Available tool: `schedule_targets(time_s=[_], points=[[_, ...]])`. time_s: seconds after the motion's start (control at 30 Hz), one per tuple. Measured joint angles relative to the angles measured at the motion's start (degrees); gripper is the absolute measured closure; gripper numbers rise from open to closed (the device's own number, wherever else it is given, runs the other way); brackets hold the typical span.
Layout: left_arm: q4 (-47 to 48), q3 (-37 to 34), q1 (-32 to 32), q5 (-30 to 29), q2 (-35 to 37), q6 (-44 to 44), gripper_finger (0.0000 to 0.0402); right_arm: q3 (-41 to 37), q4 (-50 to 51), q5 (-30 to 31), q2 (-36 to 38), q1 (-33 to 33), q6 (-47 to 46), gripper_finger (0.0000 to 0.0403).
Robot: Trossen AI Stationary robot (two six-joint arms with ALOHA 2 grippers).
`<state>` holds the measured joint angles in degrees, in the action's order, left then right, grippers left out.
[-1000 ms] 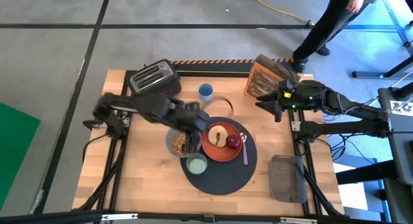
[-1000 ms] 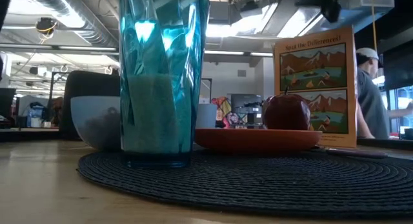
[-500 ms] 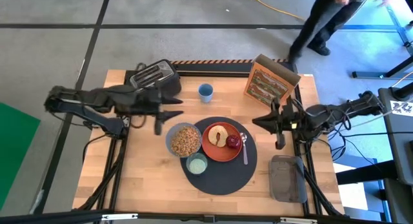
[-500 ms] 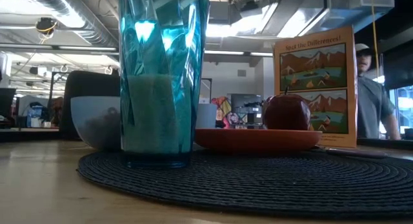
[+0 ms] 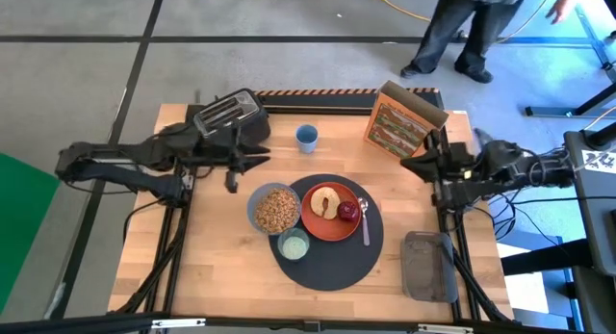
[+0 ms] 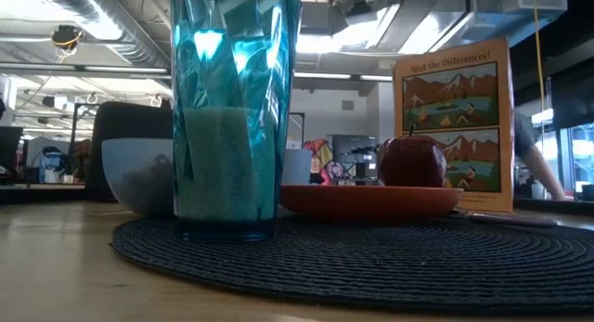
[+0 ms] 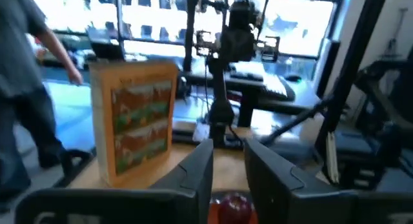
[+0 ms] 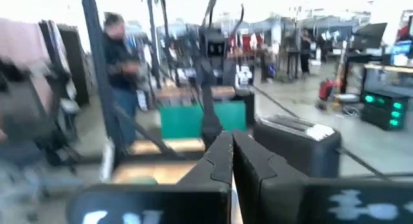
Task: Arrange a breakfast setting
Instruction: Return to Home Position
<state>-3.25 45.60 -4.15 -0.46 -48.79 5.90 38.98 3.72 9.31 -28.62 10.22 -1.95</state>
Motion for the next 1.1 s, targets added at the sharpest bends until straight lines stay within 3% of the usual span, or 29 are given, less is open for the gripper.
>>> schedule_targets(time_s=[0.27,0.37,0.47,0.6,0.73,0.8,0.97,1.1], points=[[-3.83,0.11,-4.76,7.19,-2.18,1.23,0.0371,-1.54,0.97,-7.9,-2.84,-5.43,-3.93,0.0402],[-3.52,-0.46,-4.85,9.53,-0.51,0.32,0.0396,-5.03,-3.61,-10.46,-2.59,-5.38,-3.68,0.0403],[-3.79,-3.37,-4.85,10.38,2.49,-0.05,0.0396,-8.45,-3.2,-9.99,0.4,-5.38,-2.02,0.0403],[-2.22,-8.49,-4.85,5.92,7.17,-2.82,0.0393,-12.56,-3.53,-7.42,7.2,-5.38,-2.33,0.0403],[9.78,-11.64,-5.02,-5.13,12.58,-9.1,0.0393,-17.07,-2.73,-6.76,13.53,-5.38,-5.97,0.0403],[12.95,-12.8,-5.07,-6.31,14.37,-8.02,0.0393,-19.74,-2.78,-5.13,15.47,-5.38,-10.34,0.0403],[9.66,-17.8,-4.98,3.15,18.97,-13.57,0.0399,-26.02,-7.43,-5.97,16.53,-5.38,-12.45,0.0403],[4.1,-24.97,-5.03,4.77,21.81,-13.0,0.04,-27.76,-9.06,-7.46,16.62,-5.38,-8.16,0.0403]])
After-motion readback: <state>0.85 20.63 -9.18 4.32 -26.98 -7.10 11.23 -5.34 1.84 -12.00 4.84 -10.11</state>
